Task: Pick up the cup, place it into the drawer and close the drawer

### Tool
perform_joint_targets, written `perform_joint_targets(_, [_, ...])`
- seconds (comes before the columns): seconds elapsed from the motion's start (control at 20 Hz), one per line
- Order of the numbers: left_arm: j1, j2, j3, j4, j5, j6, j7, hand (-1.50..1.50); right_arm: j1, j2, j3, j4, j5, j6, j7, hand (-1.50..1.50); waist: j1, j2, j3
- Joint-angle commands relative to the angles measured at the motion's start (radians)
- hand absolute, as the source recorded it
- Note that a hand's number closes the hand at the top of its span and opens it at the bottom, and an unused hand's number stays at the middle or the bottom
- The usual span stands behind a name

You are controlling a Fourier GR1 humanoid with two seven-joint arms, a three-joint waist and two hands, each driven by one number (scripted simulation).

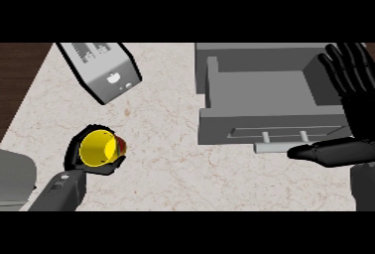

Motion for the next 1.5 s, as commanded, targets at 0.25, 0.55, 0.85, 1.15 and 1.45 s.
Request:
perform_joint_targets(0.25, [-0.061, -0.065, 0.092, -0.050, 0.102, 0.008, -0.104, 1.50, 0.043, 0.011, 0.011, -0.061, -0.002, -0.005, 0.025, -1.50, 0.010, -0.008, 0.003])
perform_joint_targets(0.55, [-0.209, -0.146, 0.031, -0.176, 0.084, 0.111, 0.068, 1.50, 0.040, 0.002, -0.001, 0.010, 0.019, 0.006, -0.020, -1.50, 0.022, -0.013, 0.005])
perform_joint_targets(0.85, [-0.318, -0.207, -0.051, -0.368, 0.075, 0.144, 0.280, 1.50, -0.007, 0.023, -0.001, 0.060, 0.042, -0.026, -0.042, -1.50, 0.034, -0.015, 0.006])
perform_joint_targets(1.15, [-0.446, -0.218, -0.172, -0.490, 0.137, 0.309, 0.534, 1.50, 0.082, 0.016, 0.009, -0.010, 0.044, 0.003, -0.046, -1.50, 0.014, -0.016, 0.005])
perform_joint_targets(1.45, [-0.636, -0.219, -0.232, -0.462, 0.168, 0.439, 0.718, 1.50, -0.003, 0.043, 0.023, 0.052, 0.082, -0.051, -0.041, -1.50, 0.010, -0.010, 0.005])
